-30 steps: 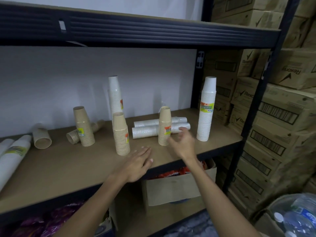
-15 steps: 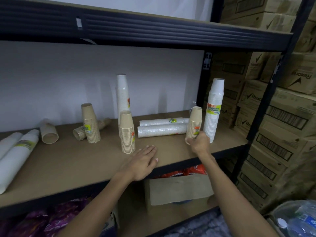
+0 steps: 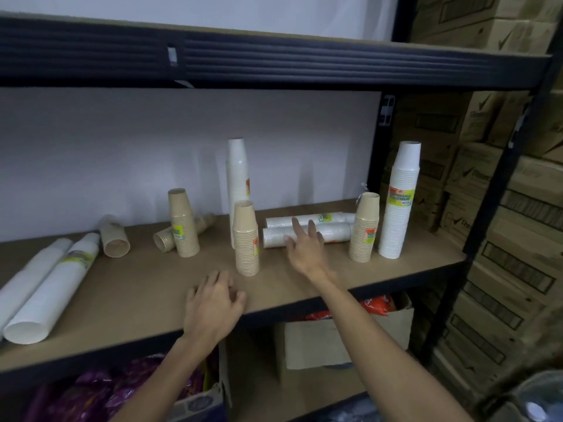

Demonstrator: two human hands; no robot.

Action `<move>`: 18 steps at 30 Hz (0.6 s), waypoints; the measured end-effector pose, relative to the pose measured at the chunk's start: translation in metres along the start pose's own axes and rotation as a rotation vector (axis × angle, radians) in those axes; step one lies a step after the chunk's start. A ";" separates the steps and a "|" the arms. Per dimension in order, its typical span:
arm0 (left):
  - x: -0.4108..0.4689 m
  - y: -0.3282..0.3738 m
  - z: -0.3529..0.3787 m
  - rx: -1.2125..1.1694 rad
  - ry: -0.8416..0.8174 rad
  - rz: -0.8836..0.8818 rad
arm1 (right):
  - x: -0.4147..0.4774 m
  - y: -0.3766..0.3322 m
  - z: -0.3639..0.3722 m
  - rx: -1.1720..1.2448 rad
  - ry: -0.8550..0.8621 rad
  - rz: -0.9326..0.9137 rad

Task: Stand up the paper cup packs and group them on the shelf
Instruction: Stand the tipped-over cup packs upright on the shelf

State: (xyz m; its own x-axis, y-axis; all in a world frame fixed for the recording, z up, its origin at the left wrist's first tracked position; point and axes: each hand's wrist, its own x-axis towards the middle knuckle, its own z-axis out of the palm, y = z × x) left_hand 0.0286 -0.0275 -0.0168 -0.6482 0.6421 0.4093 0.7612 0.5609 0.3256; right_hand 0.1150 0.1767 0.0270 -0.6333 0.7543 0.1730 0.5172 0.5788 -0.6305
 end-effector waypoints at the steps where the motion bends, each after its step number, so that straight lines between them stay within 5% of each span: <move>1: 0.002 -0.004 0.000 0.016 -0.008 -0.017 | 0.010 0.002 0.003 -0.058 -0.025 0.008; 4: 0.002 -0.001 0.005 0.107 -0.009 -0.021 | 0.026 0.012 0.012 -0.177 -0.074 0.001; 10: 0.001 0.003 0.007 0.157 -0.007 -0.016 | 0.029 0.010 0.006 0.029 0.014 -0.066; 18: 0.000 0.004 0.006 0.162 -0.021 -0.010 | 0.035 0.010 -0.007 -0.027 -0.101 -0.089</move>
State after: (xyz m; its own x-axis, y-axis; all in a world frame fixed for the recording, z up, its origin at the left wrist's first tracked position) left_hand 0.0314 -0.0220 -0.0206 -0.6573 0.6461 0.3879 0.7425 0.6433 0.1867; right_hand 0.1027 0.2111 0.0321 -0.7316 0.6652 0.1494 0.4708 0.6514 -0.5950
